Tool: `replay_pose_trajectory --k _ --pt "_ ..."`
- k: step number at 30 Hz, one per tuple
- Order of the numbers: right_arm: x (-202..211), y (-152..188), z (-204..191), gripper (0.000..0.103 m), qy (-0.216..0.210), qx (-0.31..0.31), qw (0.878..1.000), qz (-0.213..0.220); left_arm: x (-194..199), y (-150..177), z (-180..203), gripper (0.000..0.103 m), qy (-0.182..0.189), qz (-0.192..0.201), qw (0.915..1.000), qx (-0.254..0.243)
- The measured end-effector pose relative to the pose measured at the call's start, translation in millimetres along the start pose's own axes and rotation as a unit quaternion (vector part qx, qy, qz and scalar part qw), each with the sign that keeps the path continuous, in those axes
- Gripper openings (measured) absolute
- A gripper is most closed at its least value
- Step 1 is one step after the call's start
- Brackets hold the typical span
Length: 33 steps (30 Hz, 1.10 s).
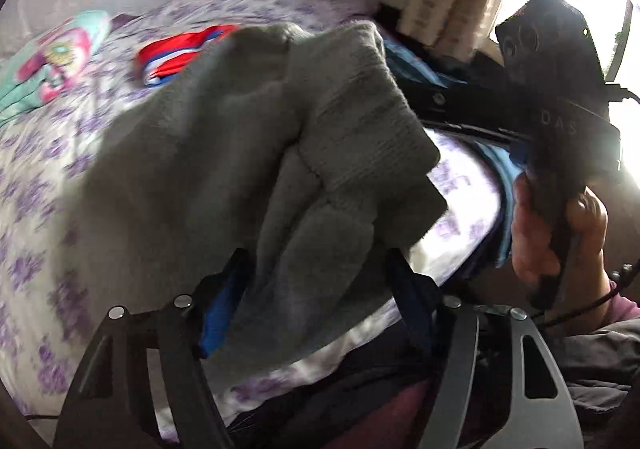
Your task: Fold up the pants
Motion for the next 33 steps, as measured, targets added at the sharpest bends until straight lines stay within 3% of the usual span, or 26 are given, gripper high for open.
replay_pose_trajectory --k 1,4,6,8,10,12,15,17,19,21,22,24,26,28,30,33 --pt "-4.9 3.0 10.3 0.032 0.029 -0.004 0.999 -0.014 -12.1 2.0 -2.2 0.083 0.011 -0.018 0.9997 0.012" --pt "-45.9 44.5 67.3 0.067 0.083 -0.07 0.989 -0.103 -37.8 11.4 -15.8 0.089 0.019 -0.045 0.9982 0.036" --pt "-37.4 52.3 81.0 0.076 0.06 -0.124 0.988 -0.074 -19.2 8.7 -12.9 0.089 0.047 -0.039 0.9972 0.042" --pt "-18.8 49.6 76.9 0.077 0.039 -0.138 0.989 -0.038 11.4 3.4 -16.5 0.089 0.059 -0.018 0.9972 0.043" --pt "-0.5 46.8 68.6 0.093 0.017 -0.13 0.991 -0.003 56.1 -6.5 -34.8 0.095 0.029 0.041 0.9977 0.045" --pt "15.8 47.6 62.4 0.1 -0.009 -0.136 0.99 0.027 80.0 -9.9 -61.2 0.099 -0.01 0.076 0.9946 0.069" --pt "4.5 50.9 56.5 0.1 -0.057 -0.172 0.983 0.002 71.7 1.4 -130.5 0.098 -0.058 0.072 0.9815 0.167" --pt "-8.5 58.5 55.0 0.1 -0.061 -0.186 0.98 -0.027 48.8 12.6 -159.0 0.098 -0.045 0.057 0.9704 0.231" --pt "-27.3 66.5 54.7 0.1 -0.05 -0.189 0.98 -0.048 15.3 22.4 -166.8 0.098 -0.002 0.023 0.9622 0.271" --pt "-44.4 69.3 51.7 0.1 -0.053 -0.187 0.978 -0.069 -15.1 26.6 -161.2 0.098 0.007 -0.011 0.9655 0.26" --pt "-53.4 69.7 51.6 0.1 -0.056 -0.187 0.978 -0.077 -27.2 28.4 -160.3 0.099 0.024 -0.022 0.963 0.267" --pt "-70.0 69.2 48.8 0.1 -0.076 -0.189 0.975 -0.09 -35.1 27.2 -161.8 0.099 0.053 -0.024 0.9549 0.291" --pt "-87.5 70.2 50.5 0.098 -0.094 -0.2 0.97 -0.104 -33.5 20.3 -156.6 0.097 0.07 -0.02 0.9554 0.286" --pt "-90.3 69.4 46.4 0.074 -0.095 -0.193 0.972 -0.099 -24.5 13.4 -142.1 0.085 0.06 -0.014 0.9652 0.254" --pt "-84.6 67.1 42.7 0.061 -0.099 -0.181 0.975 -0.083 -20.1 14.2 -131.8 0.076 0.034 -0.018 0.9733 0.226" --pt "-65.6 61.1 28.5 0.058 -0.105 -0.161 0.979 -0.061 -0.6 10.4 -131.1 0.066 0.051 0.0 0.9655 0.256"
Point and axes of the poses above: each gripper's, at about its wrist camera, not at the fingertips, and x roughly against the way its jaws point, z to its right, y to its underside, the point moved 5 cm from there along -x, roughly the way its jaws point, and after that the axes turned 6 degrees about z, right-handed, at the moved point
